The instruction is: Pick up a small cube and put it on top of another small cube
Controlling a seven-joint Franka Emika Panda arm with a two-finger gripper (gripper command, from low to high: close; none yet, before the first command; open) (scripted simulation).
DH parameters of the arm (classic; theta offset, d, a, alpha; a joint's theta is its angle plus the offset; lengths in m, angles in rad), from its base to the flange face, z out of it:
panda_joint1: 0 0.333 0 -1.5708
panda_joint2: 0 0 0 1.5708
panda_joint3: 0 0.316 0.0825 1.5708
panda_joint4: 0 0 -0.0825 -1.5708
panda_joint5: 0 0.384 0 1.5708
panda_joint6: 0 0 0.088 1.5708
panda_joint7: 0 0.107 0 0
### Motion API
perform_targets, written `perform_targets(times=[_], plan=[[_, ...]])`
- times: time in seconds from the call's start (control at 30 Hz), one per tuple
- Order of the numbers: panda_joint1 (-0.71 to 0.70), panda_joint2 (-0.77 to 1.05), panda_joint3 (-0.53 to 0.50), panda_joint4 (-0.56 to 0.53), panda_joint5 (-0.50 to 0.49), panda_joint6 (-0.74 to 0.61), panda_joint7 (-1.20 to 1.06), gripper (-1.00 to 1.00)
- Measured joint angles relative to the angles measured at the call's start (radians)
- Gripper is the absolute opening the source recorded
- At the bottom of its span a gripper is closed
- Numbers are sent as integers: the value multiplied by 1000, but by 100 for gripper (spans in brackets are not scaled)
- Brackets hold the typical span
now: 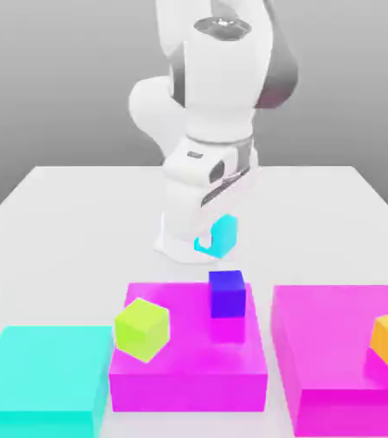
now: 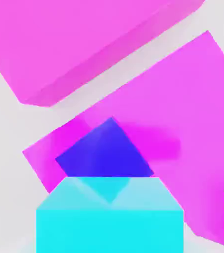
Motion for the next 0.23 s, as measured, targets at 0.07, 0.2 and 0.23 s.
perform_targets(times=[0.07, 0.2, 0.23], plan=[[3, 61, 1, -17, 1, 82, 0, -100], [2, 126, 2, -35, 3, 166, -2, 100], [2, 126, 2, -35, 3, 166, -2, 100]])
